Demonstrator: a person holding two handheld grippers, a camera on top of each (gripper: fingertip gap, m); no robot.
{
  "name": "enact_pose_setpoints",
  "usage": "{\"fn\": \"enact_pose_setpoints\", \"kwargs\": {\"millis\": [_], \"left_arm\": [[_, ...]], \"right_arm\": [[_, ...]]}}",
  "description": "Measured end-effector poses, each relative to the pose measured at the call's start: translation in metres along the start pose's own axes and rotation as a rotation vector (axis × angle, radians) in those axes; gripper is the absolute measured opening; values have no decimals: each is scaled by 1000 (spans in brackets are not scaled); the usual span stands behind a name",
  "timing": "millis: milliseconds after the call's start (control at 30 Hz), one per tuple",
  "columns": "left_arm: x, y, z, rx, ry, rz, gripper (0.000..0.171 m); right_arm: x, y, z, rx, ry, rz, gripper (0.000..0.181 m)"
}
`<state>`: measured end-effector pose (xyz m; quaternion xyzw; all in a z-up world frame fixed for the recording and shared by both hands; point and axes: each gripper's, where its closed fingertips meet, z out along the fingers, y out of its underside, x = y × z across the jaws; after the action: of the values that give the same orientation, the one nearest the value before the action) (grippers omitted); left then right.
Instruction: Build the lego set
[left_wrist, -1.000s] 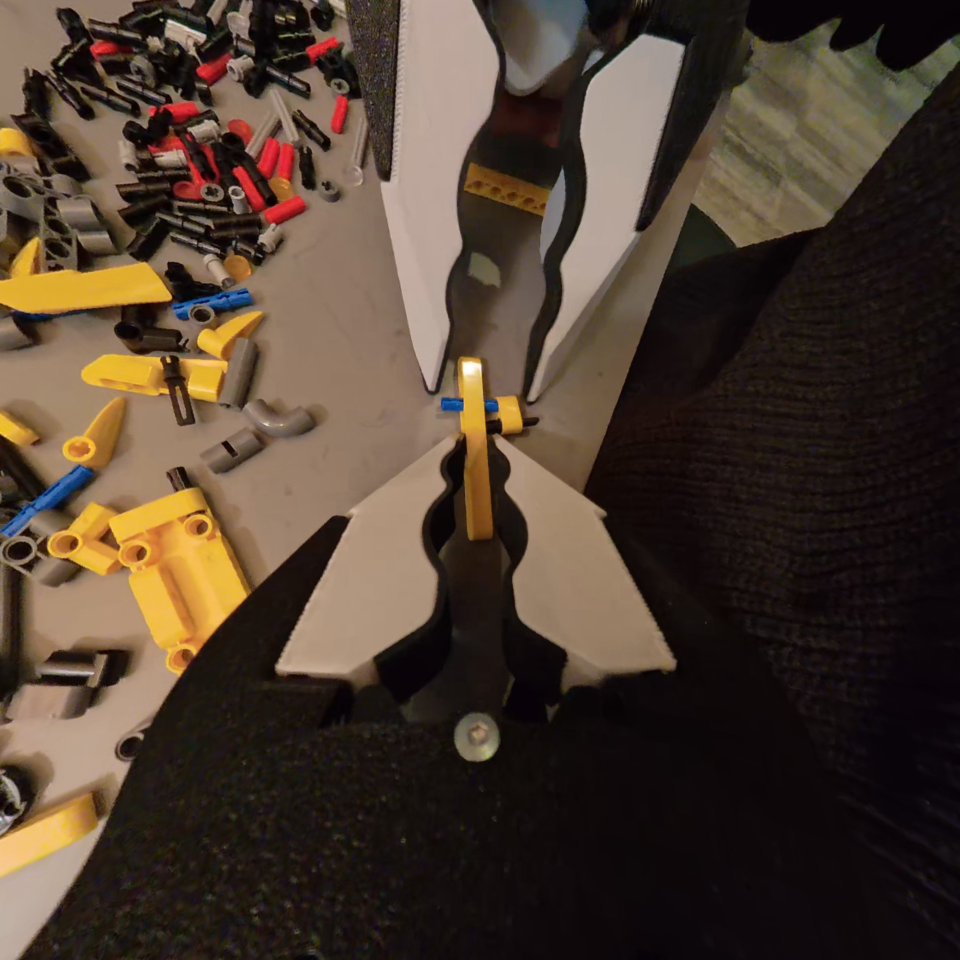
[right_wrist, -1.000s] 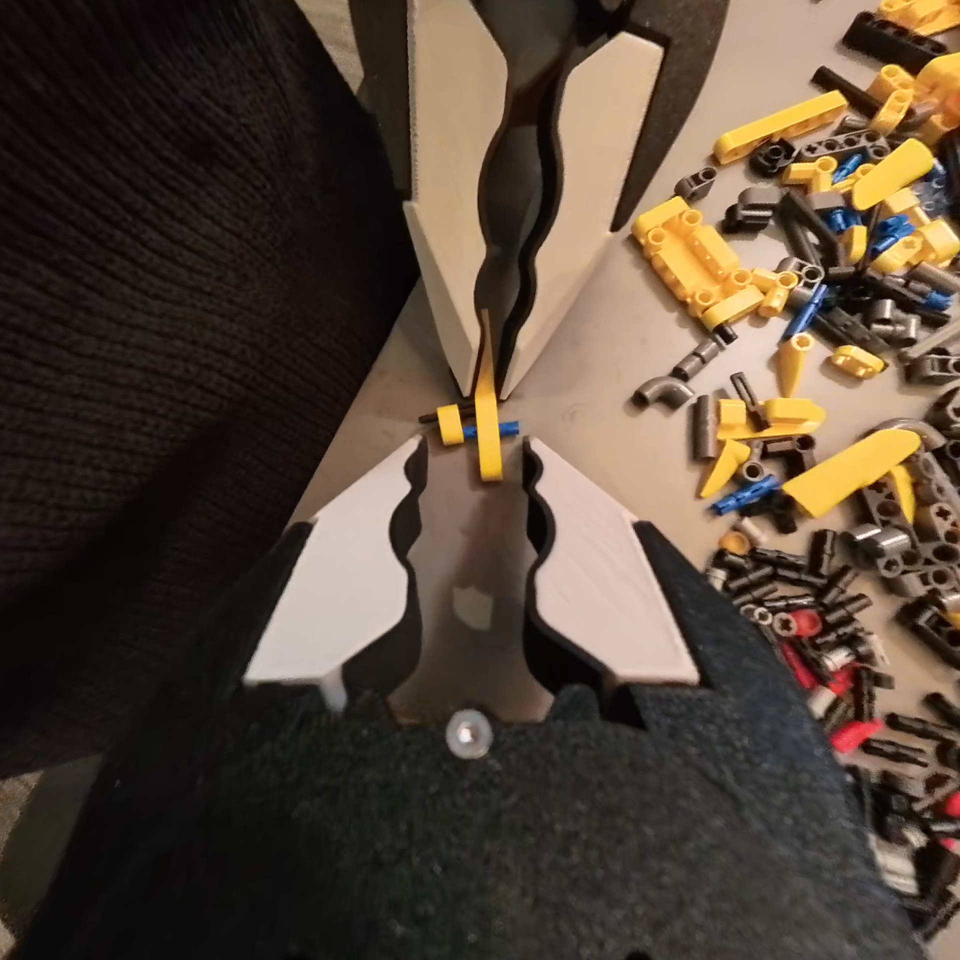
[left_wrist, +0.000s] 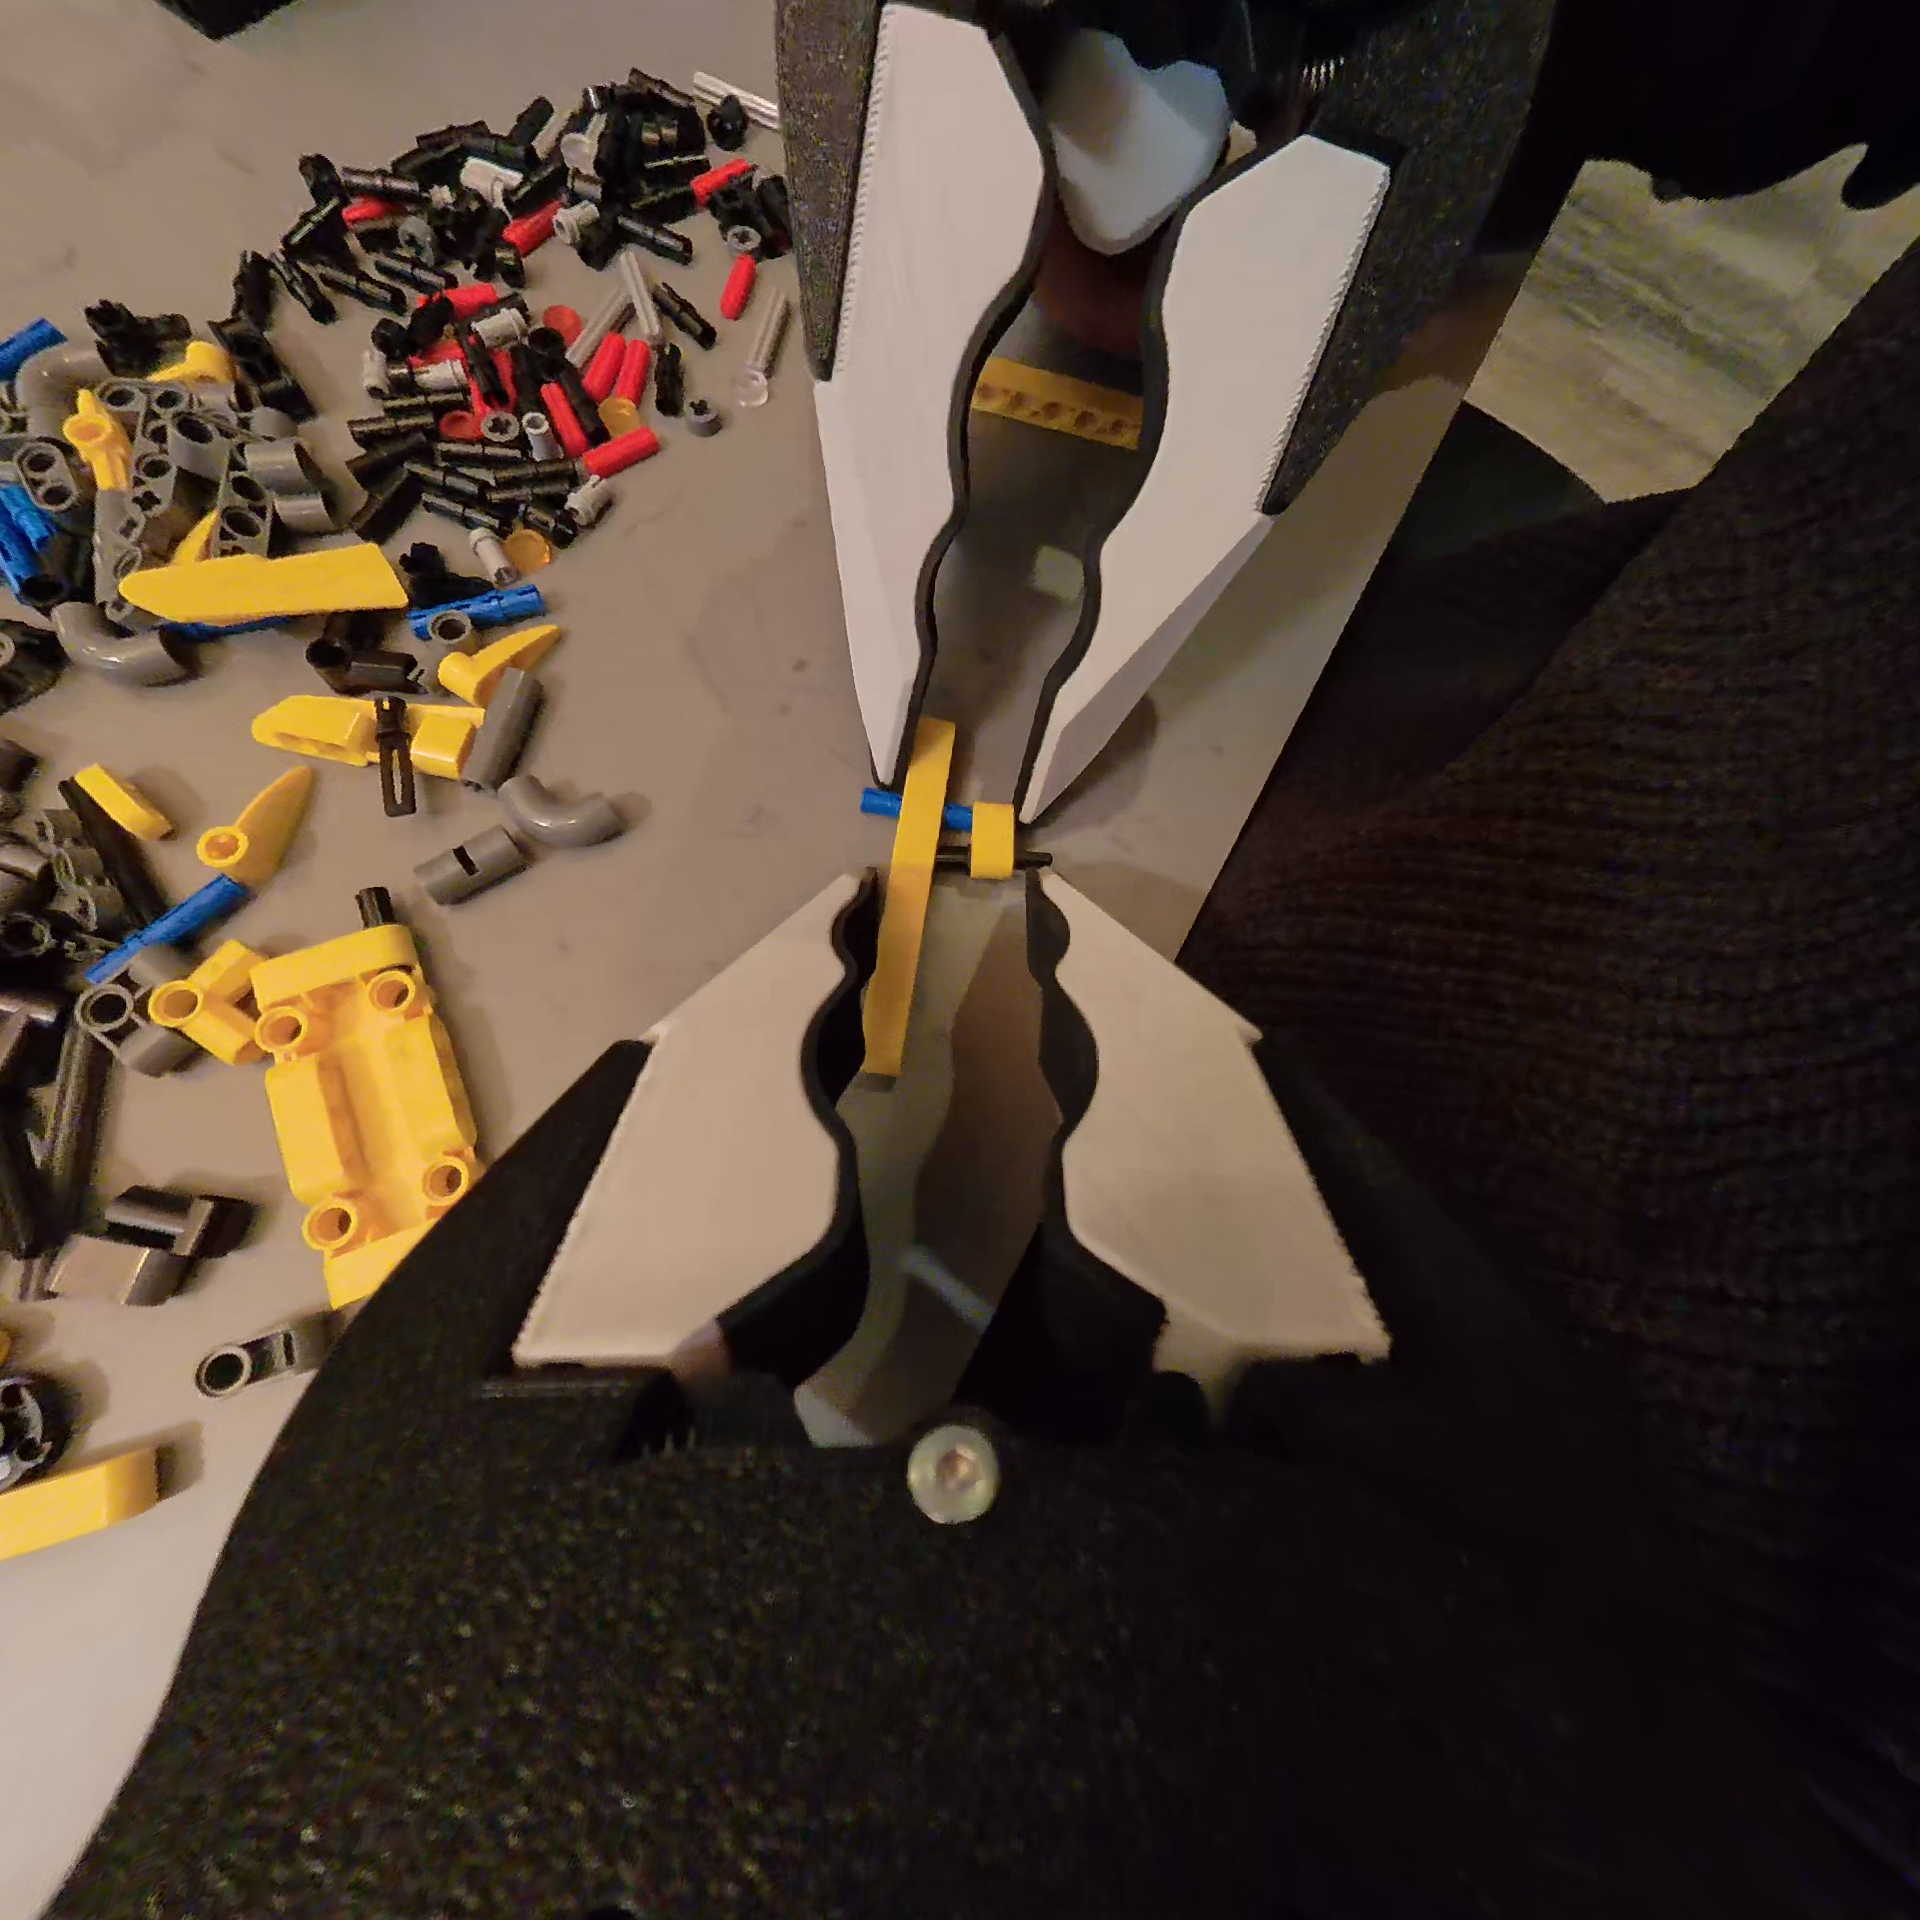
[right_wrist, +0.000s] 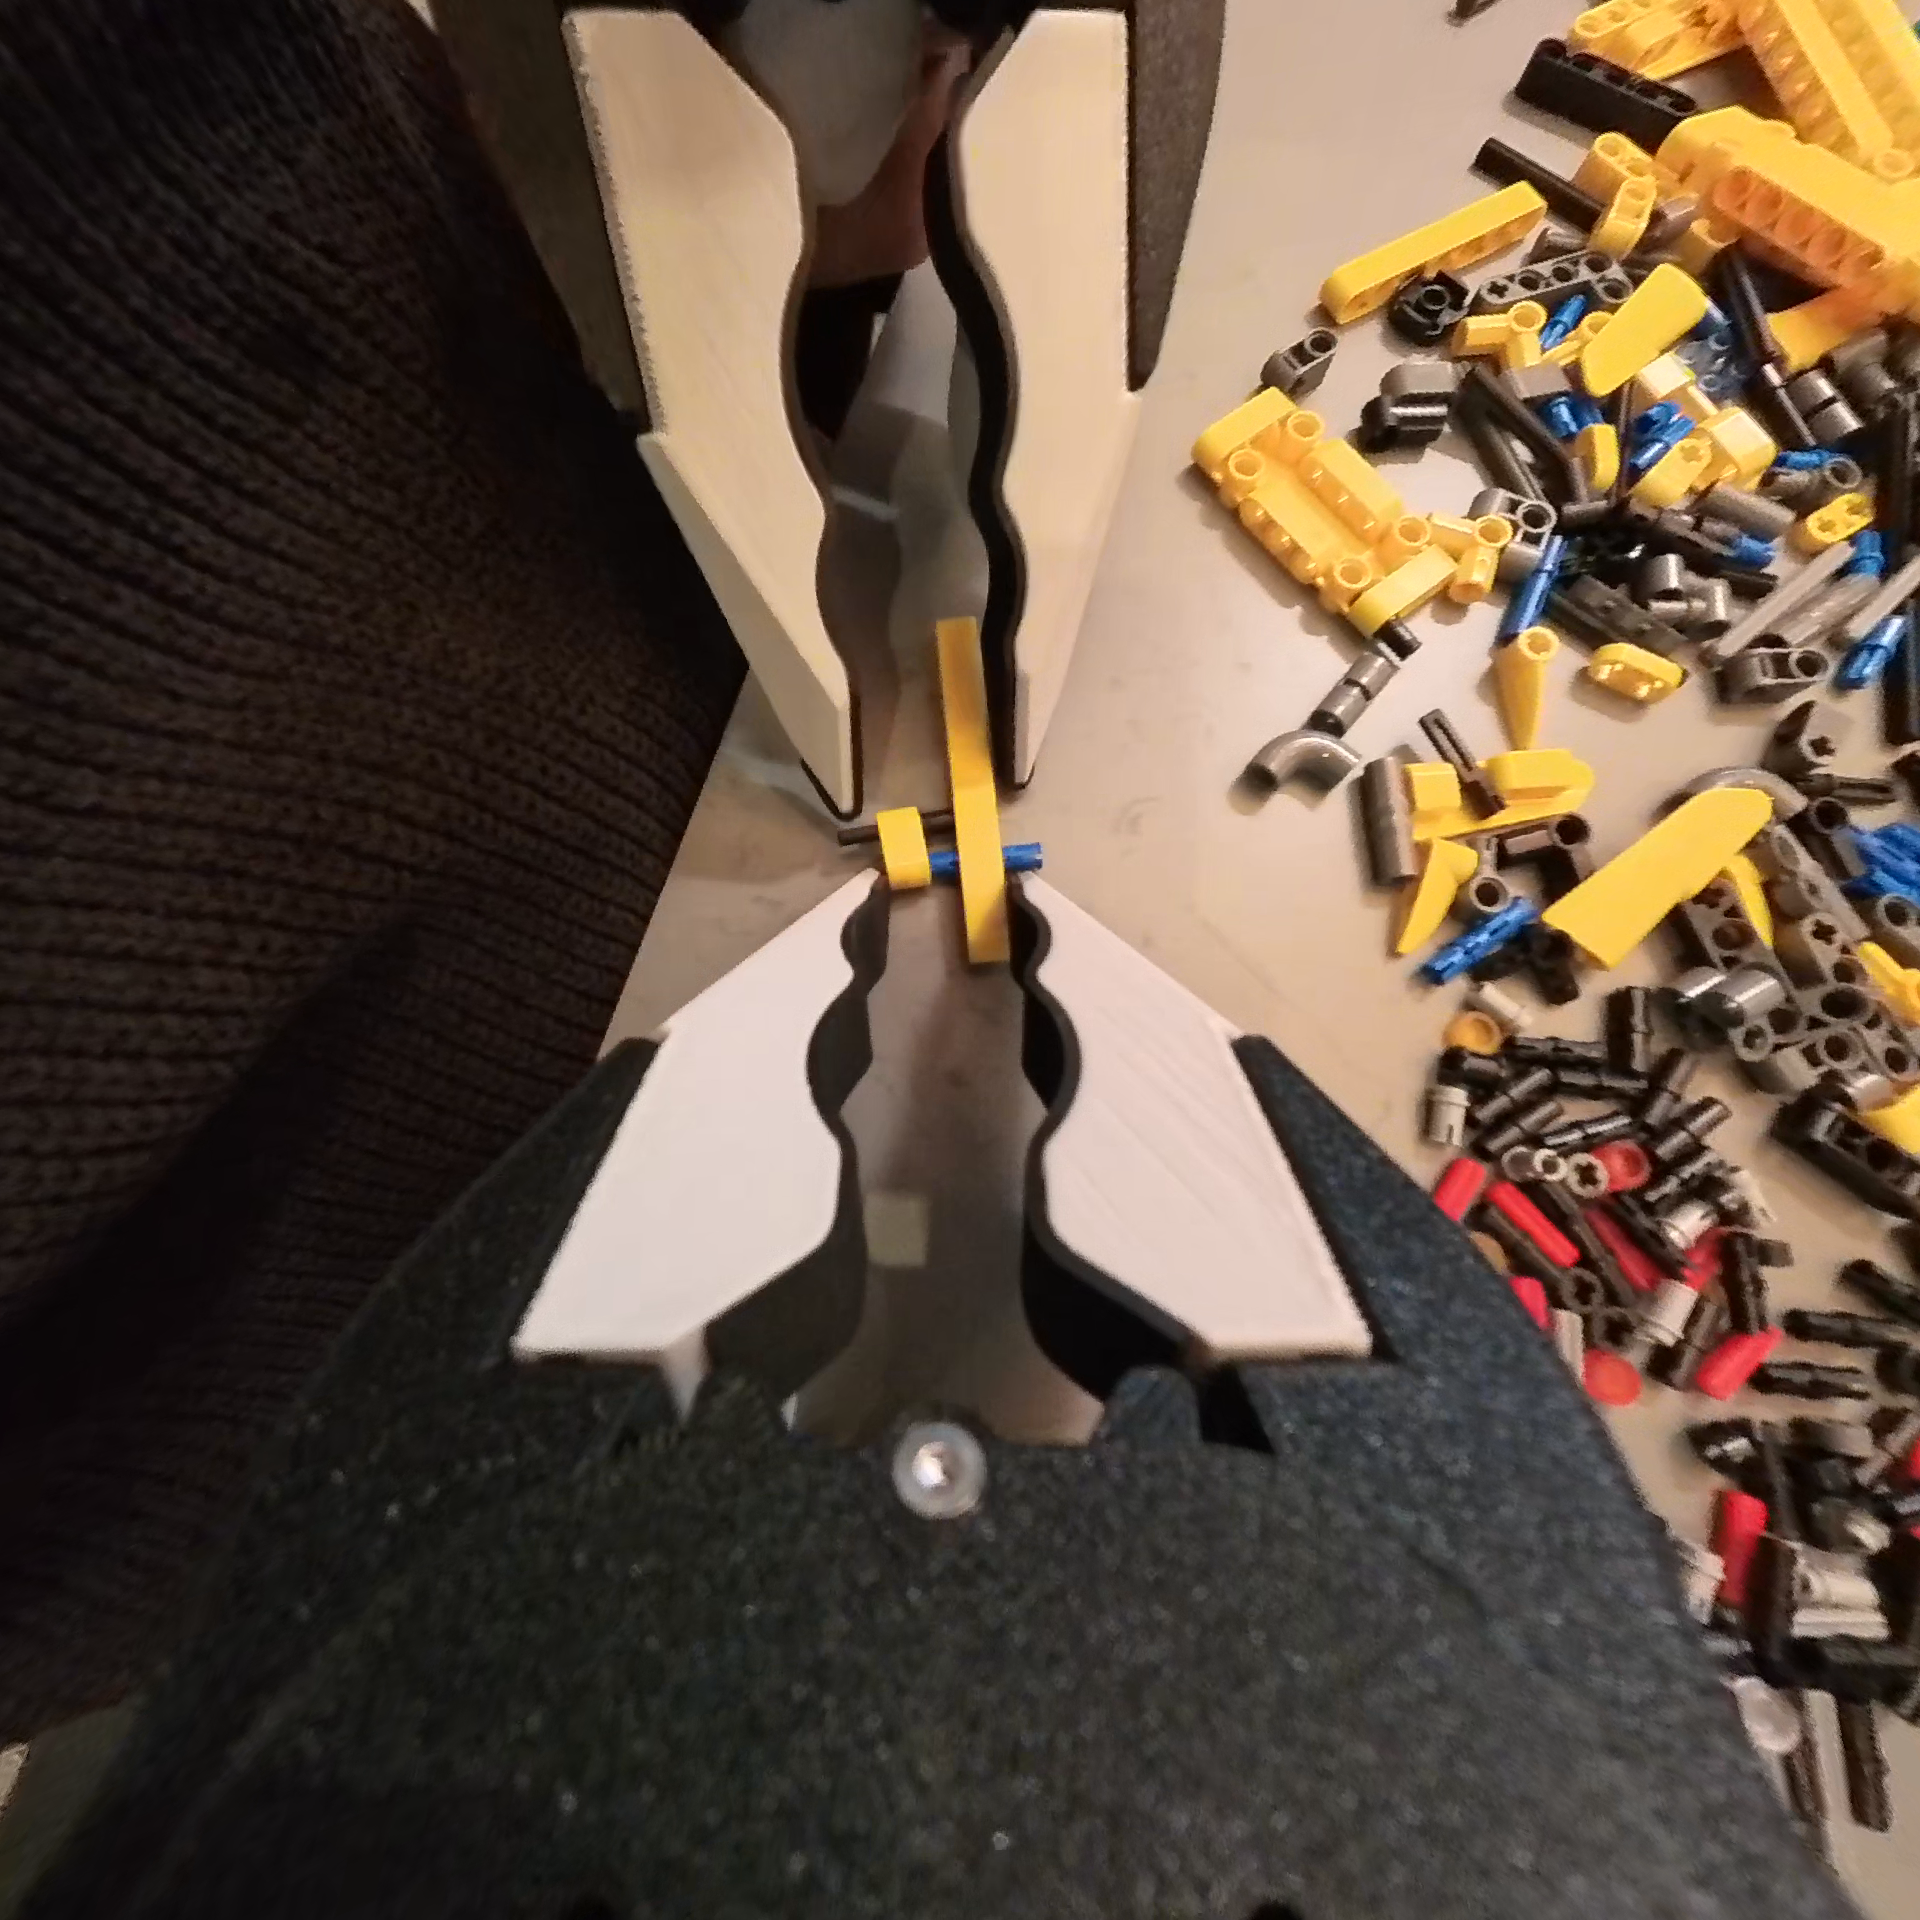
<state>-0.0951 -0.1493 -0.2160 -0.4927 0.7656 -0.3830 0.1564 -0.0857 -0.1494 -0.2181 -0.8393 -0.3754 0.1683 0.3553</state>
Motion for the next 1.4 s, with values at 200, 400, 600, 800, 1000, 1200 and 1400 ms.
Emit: {"fn": "enact_pose_setpoints", "kwargs": {"millis": [200,400,600,800,1000,1200,1400], "left_arm": [[-1,1,1,-8,-54,52,26],[-2,1,1,-16,-66,82,24],[-2,1,2,-16,-66,80,23],[-1,1,2,-18,-61,103,22],[-1,1,2,-8,-46,122,22],[-1,0,2,14,-43,121,21],[-1,-1,3,33,-20,55,22]], "right_arm": [[0,0,0,2,1,5,23],[0,-1,1,-5,7,-9,22],[0,-1,1,-4,27,-21,22],[-1,-2,2,-11,52,-34,22],[-1,-2,2,-19,52,-65,22],[-1,-2,2,-19,59,-39,22],[0,-1,1,36,102,34,24]]}}
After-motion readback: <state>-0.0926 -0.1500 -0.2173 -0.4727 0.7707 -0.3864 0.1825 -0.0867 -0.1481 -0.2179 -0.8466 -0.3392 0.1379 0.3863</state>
